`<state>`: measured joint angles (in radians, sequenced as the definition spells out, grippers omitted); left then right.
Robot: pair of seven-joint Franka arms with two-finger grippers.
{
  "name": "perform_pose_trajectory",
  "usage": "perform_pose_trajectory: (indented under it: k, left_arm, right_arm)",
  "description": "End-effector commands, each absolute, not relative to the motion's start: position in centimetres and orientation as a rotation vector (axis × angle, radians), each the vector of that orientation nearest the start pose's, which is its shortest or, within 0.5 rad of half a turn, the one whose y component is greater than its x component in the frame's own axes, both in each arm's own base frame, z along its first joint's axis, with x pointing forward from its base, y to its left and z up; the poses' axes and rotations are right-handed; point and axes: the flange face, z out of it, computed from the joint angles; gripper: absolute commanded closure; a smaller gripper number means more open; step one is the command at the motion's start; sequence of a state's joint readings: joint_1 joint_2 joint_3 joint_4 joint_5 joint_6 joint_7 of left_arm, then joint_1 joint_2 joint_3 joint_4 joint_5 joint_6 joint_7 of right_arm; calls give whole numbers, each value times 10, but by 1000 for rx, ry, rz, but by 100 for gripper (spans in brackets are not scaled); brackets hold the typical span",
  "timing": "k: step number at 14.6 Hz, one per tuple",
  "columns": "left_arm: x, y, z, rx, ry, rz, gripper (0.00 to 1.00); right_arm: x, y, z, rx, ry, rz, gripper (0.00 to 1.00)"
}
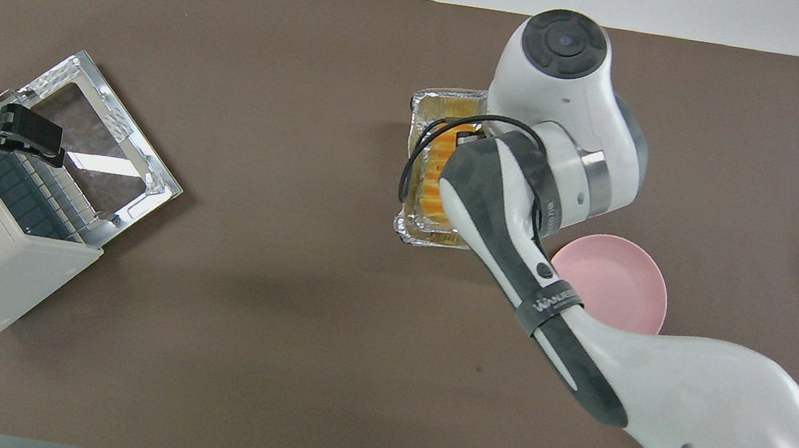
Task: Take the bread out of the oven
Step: 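Carry the foil tray past the pink plate and set it down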
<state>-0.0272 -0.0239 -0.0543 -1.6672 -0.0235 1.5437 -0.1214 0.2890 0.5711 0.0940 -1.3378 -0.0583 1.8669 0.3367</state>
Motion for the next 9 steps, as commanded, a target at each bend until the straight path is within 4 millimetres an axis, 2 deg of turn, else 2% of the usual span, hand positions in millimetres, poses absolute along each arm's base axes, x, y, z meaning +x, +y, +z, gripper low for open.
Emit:
perform_pose_trajectory:
  k: [1,3,6,9]
  left_arm:
    - [533,-43,599,-3141,-51,143,0]
    - [532,-42,599,-3140,-56,146,0]
    - [532,-42,599,-3140,-53,150,0]
    - [531,-41,601,-3140,-56,143,0]
  right_arm:
    - [702,167,389,-3105,-170,20,100]
    - [719,106,371,-3083,-223,-10,100]
    - [724,81,356,-3078,-226,-50,100]
    - [713,73,320,-3078,-259,-60,100]
